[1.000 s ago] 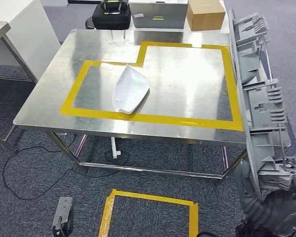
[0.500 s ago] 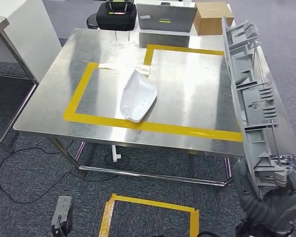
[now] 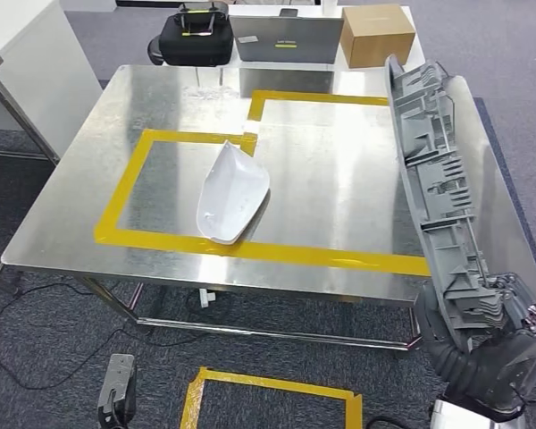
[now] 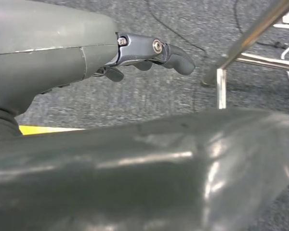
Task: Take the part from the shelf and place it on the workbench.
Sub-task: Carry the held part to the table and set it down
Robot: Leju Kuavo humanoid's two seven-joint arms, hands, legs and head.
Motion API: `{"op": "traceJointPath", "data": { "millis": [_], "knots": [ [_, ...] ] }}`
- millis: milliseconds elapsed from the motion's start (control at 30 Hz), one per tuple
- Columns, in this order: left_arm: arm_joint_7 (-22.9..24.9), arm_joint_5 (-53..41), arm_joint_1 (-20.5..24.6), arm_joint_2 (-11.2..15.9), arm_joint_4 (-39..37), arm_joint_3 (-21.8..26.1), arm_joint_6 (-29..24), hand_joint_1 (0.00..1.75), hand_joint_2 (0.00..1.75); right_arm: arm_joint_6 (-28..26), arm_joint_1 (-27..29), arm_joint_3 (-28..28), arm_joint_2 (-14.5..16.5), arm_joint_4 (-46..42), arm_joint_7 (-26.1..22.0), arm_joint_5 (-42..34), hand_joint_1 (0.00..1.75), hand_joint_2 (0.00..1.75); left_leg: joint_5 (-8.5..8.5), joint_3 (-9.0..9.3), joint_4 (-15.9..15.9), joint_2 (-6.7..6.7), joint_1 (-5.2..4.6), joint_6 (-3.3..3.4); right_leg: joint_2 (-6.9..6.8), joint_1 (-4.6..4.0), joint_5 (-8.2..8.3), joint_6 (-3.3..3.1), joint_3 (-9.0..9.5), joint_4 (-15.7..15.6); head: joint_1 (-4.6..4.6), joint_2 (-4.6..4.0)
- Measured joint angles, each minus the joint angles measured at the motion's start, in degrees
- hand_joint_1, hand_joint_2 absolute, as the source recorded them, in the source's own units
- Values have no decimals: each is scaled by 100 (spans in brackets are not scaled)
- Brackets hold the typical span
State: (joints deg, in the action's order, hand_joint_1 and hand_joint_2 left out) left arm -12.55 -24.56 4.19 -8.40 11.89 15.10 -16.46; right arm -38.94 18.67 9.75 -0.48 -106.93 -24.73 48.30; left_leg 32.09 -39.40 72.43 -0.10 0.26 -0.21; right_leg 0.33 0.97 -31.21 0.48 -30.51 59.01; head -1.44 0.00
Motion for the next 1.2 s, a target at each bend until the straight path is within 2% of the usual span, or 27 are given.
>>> {"op": "traceJointPath", "data": {
  "millis": [33,67,100,167,267,300,333,400,433,467,500,533,567,600,667,767,833,900,933,967,1000,1067,1100,1133,1200],
  "knots": [
    [1,-4,-2,1,0,0,9,0,0,5,-23,-1,-40,24,78,43,175,175,-301,81,-350,-2,-15,43,10,1,-53,16,74,-2,-1,0],
    [10,-9,-5,5,-2,0,21,0,0,27,-60,-2,-98,61,161,42,175,175,-519,169,-648,-3,-39,86,20,-5,-100,39,129,-9,-3,0],
    [21,-18,-8,7,-3,0,32,0,0,77,-111,-8,-176,111,240,-14,175,175,-627,248,-876,-3,-63,126,31,0,-129,69,164,-21,-2,0],
    [40,-47,-6,8,-7,0,54,0,0,241,-231,-64,-360,231,339,-240,175,175,-594,320,-1037,-3,-101,184,43,10,-146,134,174,-61,9,0],
    [38,-88,20,-10,-5,5,67,0,0,437,-360,-230,-609,377,324,-523,175,175,-521,454,-1321,-6,-61,247,12,3,-207,225,131,-51,-2,0],
    [37,-96,26,-16,-4,9,68,0,0,463,-395,-265,-673,419,300,-561,175,175,-516,507,-1402,-9,-39,261,3,-1,-295,245,34,118,-14,0],
    [36,-102,27,-18,-5,12,70,0,0,477,-426,-288,-728,460,275,-582,175,175,-514,545,-1436,-12,-28,271,-2,4,-418,255,-141,411,-31,0],
    [35,-109,20,-29,-6,14,75,0,0,514,-476,-330,-800,533,274,-589,175,175,-474,593,-1448,-17,-27,291,-2,8,-623,276,-603,1147,-39,0],
    [35,-114,13,-33,-7,15,80,0,0,563,-491,-361,-831,570,320,-593,175,175,-442,624,-1445,-19,-27,292,-2,10,-602,290,-787,1368,-39,0],
    [35,-121,9,-37,-7,16,84,0,0,654,-520,-406,-867,622,384,-619,175,175,-405,669,-1441,-20,-26,287,-4,15,-450,309,-876,1376,-38,0],
    [35,-134,9,-39,-7,16,91,0,0,785,-573,-467,-916,706,449,-668,175,175,-362,723,-1433,-20,-22,275,-9,22,-188,327,-856,1159,-39,0],
    [35,-153,15,-42,-6,17,100,0,0,945,-648,-555,-981,830,484,-738,175,175,-314,783,-1423,-18,-18,259,-19,31,99,342,-758,806,-38,0],
    [35,-176,29,-45,-6,17,109,0,0,1130,-750,-672,-1063,1013,480,-818,175,175,-271,828,-1415,-16,-24,238,-25,28,305,351,-624,484,-39,0],
    [36,-205,47,-49,-5,16,124,0,0,1305,-867,-807,-1151,1228,450,-883,175,175,-238,849,-1398,-15,-29,215,-30,21,400,340,-498,218,-42,0],
    [40,-258,78,-58,-4,14,160,0,0,1626,-1148,-1108,-1335,1793,375,-943,175,175,-219,830,-1375,-13,-44,172,-23,-5,349,279,-382,43,-46,0],
    [49,-327,101,-66,-3,13,195,0,0,1960,-1633,-1483,-1602,2743,338,-858,175,175,-152,779,-1289,-10,-40,111,-24,19,315,180,-355,-29,-51,0],
    [53,-368,123,-64,-2,13,213,0,0,2111,-1987,-1643,-1762,3386,321,-762,175,175,67,567,-849,-8,-31,66,-36,44,305,128,-319,-49,-48,0],
    [58,-404,128,-62,-2,13,229,0,0,2190,-2311,-1717,-1892,3985,300,-662,175,175,328,154,-82,-8,-17,42,-39,44,286,98,-302,-47,-46,0],
    [62,-419,125,-61,-2,13,237,0,0,2209,-2447,-1731,-1947,4267,299,-593,175,175,365,-20,194,-8,-11,39,-36,43,276,94,-288,-47,-46,0],
    [66,-431,123,-59,-2,13,244,0,0,2219,-2564,-1734,-1997,4529,315,-511,175,175,290,-109,278,-8,-9,42,-33,43,263,94,-269,-46,-46,0],
    [69,-439,124,-57,-2,13,251,0,0,2224,-2673,-1733,-2047,4796,347,-414,175,175,102,-90,132,-7,-8,54,-30,43,246,100,-240,-46,-45,0],
    [72,-464,133,-51,-2,13,266,0,0,2223,-2880,-1717,-2128,5260,450,-212,175,175,-361,154,-545,-9,-13,91,-24,42,203,128,-173,-48,-47,0],
    [69,-474,138,-49,-2,13,278,0,44,2217,-2978,-1705,-2163,5473,499,-124,131,131,-501,276,-857,-11,-21,108,-21,35,183,151,-156,-43,-44,0],
    [63,-482,144,-48,-2,13,292,0,87,2199,-3064,-1695,-2193,5659,533,-55,87,87,-540,356,-1065,-14,-29,123,-21,28,175,181,-161,-40,-41,0],
    [27,-488,145,-48,-2,14,328,0,175,2147,-3181,-1673,-2247,5976,538,35,0,0,-492,387,-1199,-27,-44,150,-30,22,182,247,-188,-55,-33,0]
  ]
}}
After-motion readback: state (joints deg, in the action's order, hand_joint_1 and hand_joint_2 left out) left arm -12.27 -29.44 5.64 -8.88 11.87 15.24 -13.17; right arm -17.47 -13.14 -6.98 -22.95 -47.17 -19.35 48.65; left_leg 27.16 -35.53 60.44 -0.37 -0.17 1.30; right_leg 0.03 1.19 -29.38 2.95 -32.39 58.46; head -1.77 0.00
